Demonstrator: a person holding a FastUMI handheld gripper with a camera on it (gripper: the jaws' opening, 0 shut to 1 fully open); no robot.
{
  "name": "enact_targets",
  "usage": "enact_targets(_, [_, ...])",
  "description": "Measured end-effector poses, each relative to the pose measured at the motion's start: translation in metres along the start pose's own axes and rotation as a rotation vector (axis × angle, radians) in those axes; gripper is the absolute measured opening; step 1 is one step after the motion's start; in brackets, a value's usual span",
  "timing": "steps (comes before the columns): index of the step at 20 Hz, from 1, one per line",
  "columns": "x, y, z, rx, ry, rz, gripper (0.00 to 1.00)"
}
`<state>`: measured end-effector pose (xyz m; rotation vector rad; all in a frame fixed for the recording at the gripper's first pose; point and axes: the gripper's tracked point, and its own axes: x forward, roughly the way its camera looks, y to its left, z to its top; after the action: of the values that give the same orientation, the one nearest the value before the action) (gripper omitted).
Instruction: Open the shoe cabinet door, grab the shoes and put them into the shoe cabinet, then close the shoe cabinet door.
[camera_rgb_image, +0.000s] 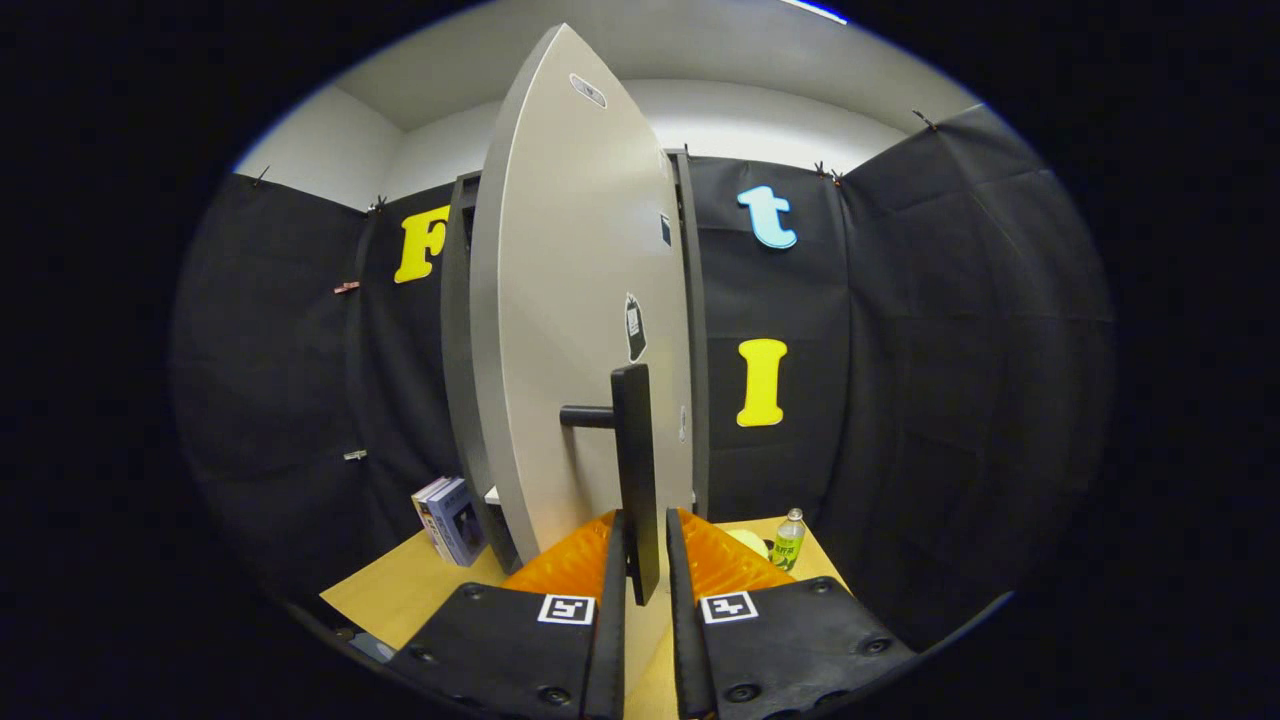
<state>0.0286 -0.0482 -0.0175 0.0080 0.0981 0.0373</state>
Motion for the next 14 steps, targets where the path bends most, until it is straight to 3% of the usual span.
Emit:
enact_targets(8, [-0.006, -0.045, 0.030, -0.075, -0.157, -0.207, 0.19])
enact_targets(14, [-0.013, -0.025, 0.012, -0.032, -0.102, -0.157, 0.19])
